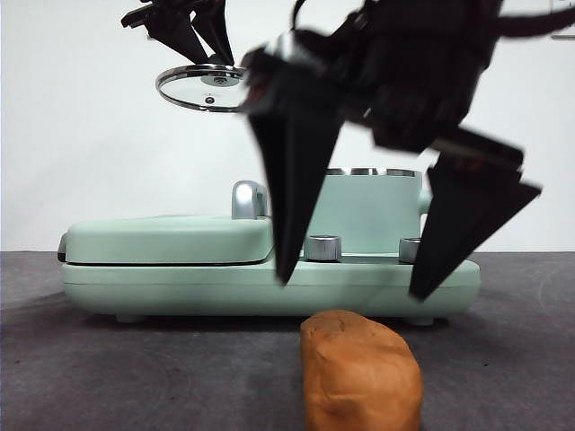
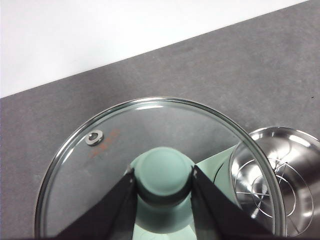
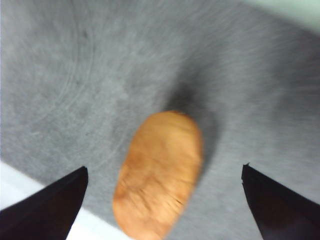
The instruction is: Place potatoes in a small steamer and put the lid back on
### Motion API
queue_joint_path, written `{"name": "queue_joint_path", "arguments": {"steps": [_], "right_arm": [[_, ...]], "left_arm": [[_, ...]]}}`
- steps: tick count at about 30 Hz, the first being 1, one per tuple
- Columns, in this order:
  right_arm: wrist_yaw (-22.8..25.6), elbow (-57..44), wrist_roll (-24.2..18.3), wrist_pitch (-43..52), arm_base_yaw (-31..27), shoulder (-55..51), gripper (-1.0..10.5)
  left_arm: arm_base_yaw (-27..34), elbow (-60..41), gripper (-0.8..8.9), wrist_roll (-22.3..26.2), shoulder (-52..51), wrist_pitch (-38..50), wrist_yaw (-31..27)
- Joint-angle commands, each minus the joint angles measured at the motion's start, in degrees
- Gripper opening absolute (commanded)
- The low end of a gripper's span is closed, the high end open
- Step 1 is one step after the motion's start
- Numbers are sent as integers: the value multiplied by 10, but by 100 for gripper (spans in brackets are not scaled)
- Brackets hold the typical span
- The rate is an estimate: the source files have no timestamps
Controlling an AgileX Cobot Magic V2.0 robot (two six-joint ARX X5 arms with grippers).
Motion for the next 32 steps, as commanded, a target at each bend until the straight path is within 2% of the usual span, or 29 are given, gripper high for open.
{"name": "queue_joint_path", "arguments": {"steps": [1,10,16,21,28,32], "right_arm": [[2,11,16,10,17,33,477],[1,11,16,8,21,79,459],[-9,11,15,4,21,90,339],[-27,11,13,5,21,90,129],[-35,28,5,-13,11,89,120],[-34,92,-39,-82,-12,89,120]], "left_arm": [[-1,23,6,1,-4,17,1],[-1,23,6,0,-4,17,1],[-1,23,6,0,-4,17,1],[-1,23,6,0,-4,17,1],[0,23,6,0,-4,13,1],[5,23,6,0,-4,9,1]]}}
